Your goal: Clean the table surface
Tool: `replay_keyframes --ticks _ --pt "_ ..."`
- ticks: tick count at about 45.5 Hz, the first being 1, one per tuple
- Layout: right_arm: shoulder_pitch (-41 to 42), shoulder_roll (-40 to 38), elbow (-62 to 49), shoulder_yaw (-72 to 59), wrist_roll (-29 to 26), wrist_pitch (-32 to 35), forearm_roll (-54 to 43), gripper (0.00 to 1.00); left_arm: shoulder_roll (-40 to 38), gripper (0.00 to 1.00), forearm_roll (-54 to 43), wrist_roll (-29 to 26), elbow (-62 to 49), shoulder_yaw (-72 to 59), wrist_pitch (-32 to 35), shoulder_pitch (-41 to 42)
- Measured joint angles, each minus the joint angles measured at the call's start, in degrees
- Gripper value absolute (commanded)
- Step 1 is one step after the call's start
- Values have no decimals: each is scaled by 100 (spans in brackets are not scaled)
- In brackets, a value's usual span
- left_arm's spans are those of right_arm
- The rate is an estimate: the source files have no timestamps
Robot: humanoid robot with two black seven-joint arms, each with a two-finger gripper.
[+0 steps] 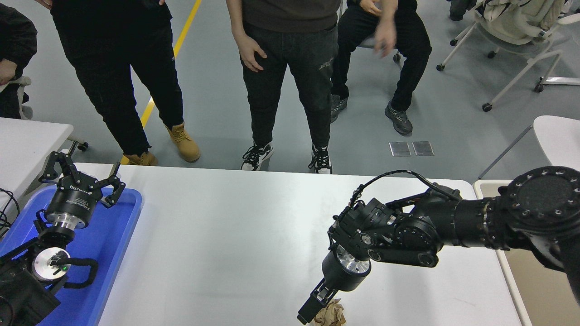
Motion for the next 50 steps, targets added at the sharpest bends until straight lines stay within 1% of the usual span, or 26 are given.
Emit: replay_keyframes --ticks 43,47,48,50 --pt "-497 -97 -341 -37 0 -202 -240 98 0 100 0 0 0 0 0 0" --pt "-519 -102 -343 -42 0 -208 -244 94 0 100 0 0 0 0 0 0" --pt "-523 -103 -344 -42 0 -213 -245 91 0 100 0 0 0 0 0 0" --pt "-529 -105 -345 -45 0 -230 -248 81 0 100 0 0 0 0 0 0"
